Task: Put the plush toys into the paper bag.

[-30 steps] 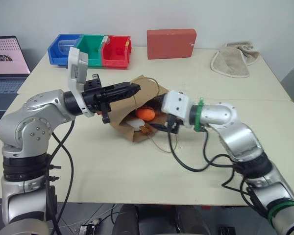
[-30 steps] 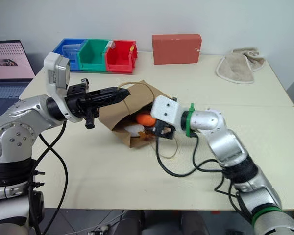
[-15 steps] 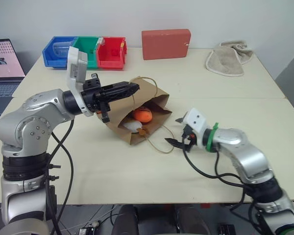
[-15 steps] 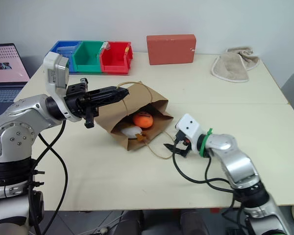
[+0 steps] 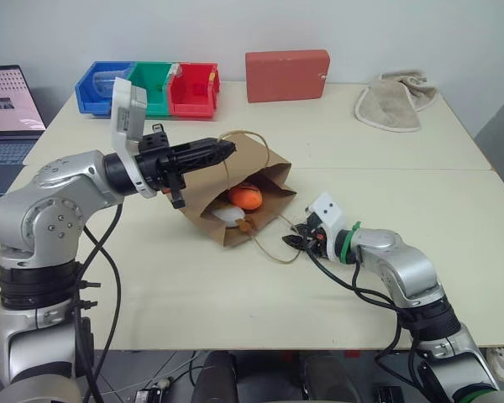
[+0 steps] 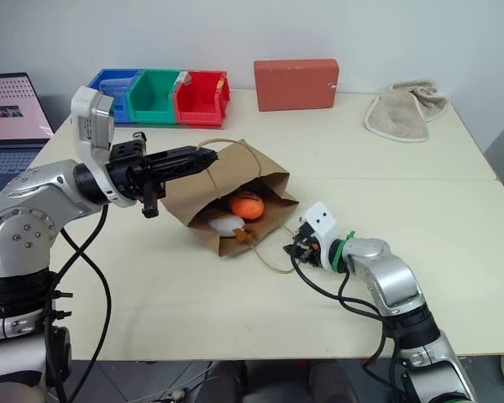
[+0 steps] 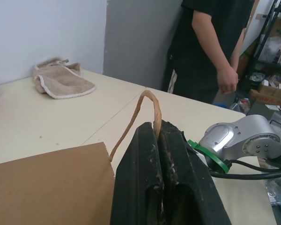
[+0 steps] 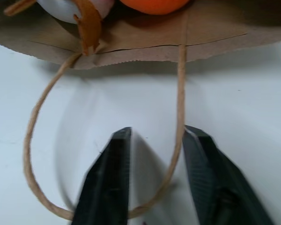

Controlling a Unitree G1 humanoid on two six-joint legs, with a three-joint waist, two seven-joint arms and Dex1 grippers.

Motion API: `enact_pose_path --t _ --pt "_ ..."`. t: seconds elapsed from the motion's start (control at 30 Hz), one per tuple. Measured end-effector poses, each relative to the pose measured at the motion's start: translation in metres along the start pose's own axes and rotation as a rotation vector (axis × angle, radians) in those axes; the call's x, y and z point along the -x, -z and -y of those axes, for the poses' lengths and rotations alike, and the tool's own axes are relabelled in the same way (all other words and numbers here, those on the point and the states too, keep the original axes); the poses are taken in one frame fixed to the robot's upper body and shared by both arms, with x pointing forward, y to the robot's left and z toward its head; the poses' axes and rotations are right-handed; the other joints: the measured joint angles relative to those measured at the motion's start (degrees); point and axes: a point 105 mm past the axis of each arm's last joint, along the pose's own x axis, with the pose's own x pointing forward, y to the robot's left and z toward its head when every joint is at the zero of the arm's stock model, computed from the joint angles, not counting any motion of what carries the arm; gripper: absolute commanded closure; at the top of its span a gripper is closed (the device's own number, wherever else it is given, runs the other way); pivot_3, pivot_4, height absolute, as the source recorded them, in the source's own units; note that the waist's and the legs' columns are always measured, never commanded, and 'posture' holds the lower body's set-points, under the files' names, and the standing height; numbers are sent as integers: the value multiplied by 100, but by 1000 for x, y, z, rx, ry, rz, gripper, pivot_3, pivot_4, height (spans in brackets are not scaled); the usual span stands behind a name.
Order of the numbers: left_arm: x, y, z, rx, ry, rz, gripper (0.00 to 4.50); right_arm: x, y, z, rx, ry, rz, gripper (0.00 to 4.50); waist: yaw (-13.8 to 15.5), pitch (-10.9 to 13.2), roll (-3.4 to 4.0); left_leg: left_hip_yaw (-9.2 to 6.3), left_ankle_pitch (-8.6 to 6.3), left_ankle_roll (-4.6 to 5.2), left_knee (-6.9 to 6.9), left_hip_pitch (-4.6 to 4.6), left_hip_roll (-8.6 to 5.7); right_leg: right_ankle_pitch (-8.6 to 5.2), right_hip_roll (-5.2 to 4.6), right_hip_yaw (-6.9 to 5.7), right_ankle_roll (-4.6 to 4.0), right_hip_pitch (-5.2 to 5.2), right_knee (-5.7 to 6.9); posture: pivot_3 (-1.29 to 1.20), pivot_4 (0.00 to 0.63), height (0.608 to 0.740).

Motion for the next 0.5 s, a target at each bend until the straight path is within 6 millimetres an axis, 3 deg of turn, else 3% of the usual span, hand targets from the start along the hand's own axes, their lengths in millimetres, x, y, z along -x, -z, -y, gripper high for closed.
enact_pose_path --t 0.07,0.17,0.23,0.37,0.5 --pt "0 -1 -1 -6 -4 4 4500 0 -1 0 -13 -3 4 4419 1 0 0 0 0 0 0 0 0 0 0 0 0 0 0 0 150 740" --pt "-1 -3 -2 -10 -11 10 4500 7 -6 4 -43 -2 20 4419 5 1 1 0 0 0 1 -1 0 0 0 0 0 0 0 0 150 740" --pt "-1 -6 -4 -15 -20 20 4500 23 -15 9 -27 1 34 4419 34 2 3 0 0 0 1 -4 -2 0 -1 0 0 -1 -2 0 150 740" --pt "-5 -11 -13 -21 -37 49 4500 61 -49 20 -13 13 97 4419 73 2 3 0 0 0 1 -4 -1 0 0 -1 0 -1 -3 0 150 740" --pt "-20 -23 -26 -46 -46 108 4500 99 -97 22 15 -3 193 4419 90 1 2 0 0 1 1 -3 -1 0 0 -2 0 1 -4 0 150 740"
